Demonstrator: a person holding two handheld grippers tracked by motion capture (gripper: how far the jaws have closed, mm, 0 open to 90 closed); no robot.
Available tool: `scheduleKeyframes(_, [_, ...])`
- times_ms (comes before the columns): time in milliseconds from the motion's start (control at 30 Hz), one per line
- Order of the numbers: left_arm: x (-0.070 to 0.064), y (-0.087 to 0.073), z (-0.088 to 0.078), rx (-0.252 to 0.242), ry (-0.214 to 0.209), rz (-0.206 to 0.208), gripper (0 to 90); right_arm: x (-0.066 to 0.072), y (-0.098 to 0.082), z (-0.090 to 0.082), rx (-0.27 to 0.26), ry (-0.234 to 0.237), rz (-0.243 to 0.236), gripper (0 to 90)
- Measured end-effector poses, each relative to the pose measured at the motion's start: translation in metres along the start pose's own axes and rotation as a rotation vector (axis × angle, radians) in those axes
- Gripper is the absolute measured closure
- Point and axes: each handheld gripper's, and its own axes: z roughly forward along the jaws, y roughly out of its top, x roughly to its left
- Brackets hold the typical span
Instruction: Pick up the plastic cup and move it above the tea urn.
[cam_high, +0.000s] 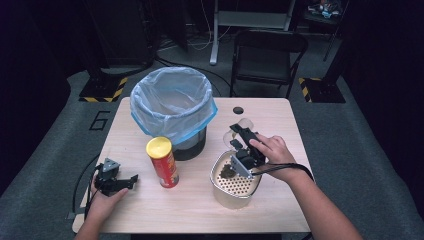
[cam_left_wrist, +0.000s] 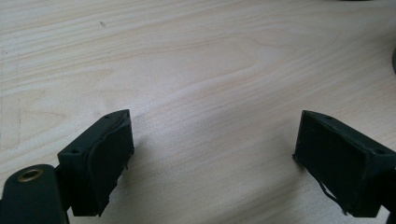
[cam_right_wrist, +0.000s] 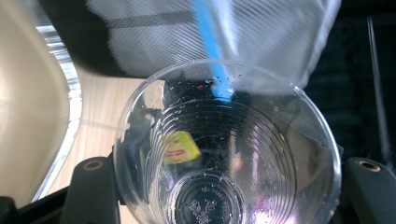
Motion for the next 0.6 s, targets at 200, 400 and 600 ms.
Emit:
scheduleKeyframes(200, [0.0, 0.0, 0.0, 0.0, -0.001, 0.001, 11.5, -0.009, -0.012, 0.007, -0.001, 0.007, 0.34, 33.5])
scheduleKeyframes(400, [0.0, 0.0, 0.0, 0.0, -0.001, 0.0, 11.6, -0.023, -0.016, 0.006, -0.051, -0.023, 0.629, 33.5])
scheduleKeyframes(600, [0.0, 0.0, 0.0, 0.0, -0.001, 0.001, 11.6, -0.043, -0.021, 0.01, -0.046, 0.024, 0.841, 33.6])
